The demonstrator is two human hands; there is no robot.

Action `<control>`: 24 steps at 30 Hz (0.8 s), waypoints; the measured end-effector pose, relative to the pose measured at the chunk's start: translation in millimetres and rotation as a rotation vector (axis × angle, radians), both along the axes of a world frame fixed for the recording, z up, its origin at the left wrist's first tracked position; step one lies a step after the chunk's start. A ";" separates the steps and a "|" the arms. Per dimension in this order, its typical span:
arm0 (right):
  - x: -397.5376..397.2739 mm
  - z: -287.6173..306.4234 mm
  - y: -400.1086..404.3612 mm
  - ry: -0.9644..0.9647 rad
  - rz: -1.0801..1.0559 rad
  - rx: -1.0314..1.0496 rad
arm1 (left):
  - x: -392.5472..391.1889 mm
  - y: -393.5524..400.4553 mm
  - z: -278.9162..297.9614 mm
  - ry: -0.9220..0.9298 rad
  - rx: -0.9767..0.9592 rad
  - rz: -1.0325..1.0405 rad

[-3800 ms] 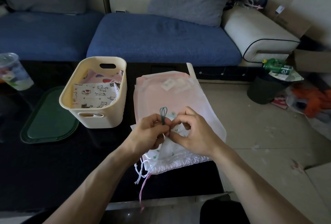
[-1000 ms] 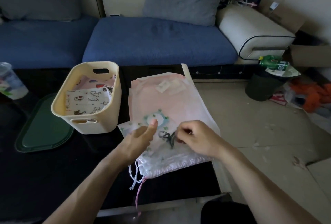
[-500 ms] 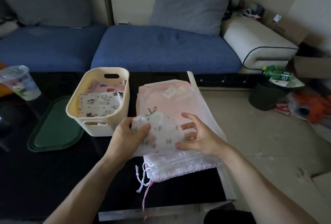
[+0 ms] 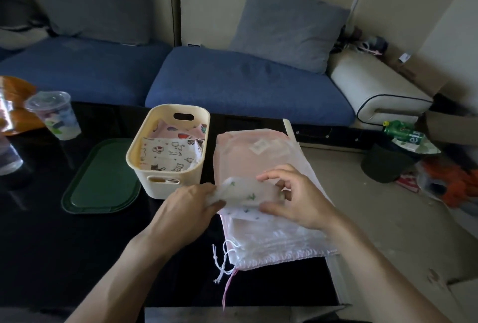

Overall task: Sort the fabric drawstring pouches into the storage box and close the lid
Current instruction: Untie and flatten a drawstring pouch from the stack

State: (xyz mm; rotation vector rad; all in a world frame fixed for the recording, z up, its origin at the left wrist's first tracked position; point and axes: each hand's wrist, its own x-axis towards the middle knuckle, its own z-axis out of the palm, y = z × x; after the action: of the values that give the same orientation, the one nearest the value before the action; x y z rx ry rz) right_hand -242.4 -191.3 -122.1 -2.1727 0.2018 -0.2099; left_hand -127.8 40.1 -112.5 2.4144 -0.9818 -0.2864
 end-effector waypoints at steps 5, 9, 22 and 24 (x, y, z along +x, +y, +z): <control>21.2 18.8 14.4 0.120 0.138 -0.218 | 12.4 21.3 14.5 0.200 0.055 0.026; 48.1 36.9 20.7 0.034 0.079 -0.090 | 18.6 33.8 31.8 0.232 -0.252 0.053; 202.2 35.4 44.1 -0.041 -0.325 0.172 | 130.5 13.8 26.3 0.054 -0.515 0.706; 225.0 34.2 44.7 -0.031 -0.341 0.130 | 135.0 5.8 29.7 -0.202 -0.421 0.702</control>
State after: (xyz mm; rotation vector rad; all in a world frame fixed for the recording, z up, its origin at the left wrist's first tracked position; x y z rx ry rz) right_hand -17.4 -146.6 -87.9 -1.9937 0.5546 -0.4112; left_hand 7.2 45.8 -82.8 2.2423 -0.1848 0.3827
